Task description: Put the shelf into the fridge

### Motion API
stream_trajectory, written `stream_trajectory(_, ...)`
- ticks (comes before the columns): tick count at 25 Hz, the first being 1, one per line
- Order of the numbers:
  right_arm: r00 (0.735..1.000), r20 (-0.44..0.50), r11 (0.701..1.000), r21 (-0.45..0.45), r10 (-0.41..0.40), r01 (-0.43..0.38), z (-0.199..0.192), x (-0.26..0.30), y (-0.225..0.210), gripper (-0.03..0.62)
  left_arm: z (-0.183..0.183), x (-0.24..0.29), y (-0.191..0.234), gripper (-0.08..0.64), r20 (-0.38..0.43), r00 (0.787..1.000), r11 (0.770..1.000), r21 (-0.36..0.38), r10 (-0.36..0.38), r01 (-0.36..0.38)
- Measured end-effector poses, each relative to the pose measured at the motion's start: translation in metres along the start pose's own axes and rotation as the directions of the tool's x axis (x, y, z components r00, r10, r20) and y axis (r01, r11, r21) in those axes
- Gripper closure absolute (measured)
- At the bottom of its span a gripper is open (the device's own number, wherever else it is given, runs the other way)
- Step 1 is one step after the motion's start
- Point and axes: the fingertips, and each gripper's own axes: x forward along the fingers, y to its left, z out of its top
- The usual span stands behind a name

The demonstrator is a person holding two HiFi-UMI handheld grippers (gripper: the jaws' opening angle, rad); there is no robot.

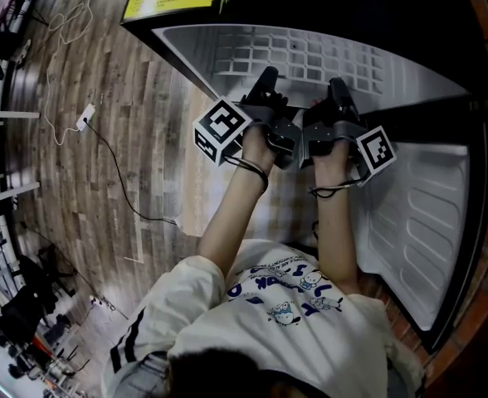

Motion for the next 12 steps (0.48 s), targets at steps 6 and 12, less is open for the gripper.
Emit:
stream_trajectory(6,1.0,0.002,1.0,-0.005,0.005,-0.005,-0.0001,0.0001,0.0025,0.549,0.0008,0.0004,-0.0021,0.518,0.0,1.0,1.0,-0.001,-0.002,0.002)
stream_trajectory(12,1.0,0.003,1.0,0.0,0.015,-0.015,0.0008,0.0008,-0.002,0.549,-0.0003,0.0018,0.0017,0.518,0.004,1.0,1.0,0.005,-0.006,0.006)
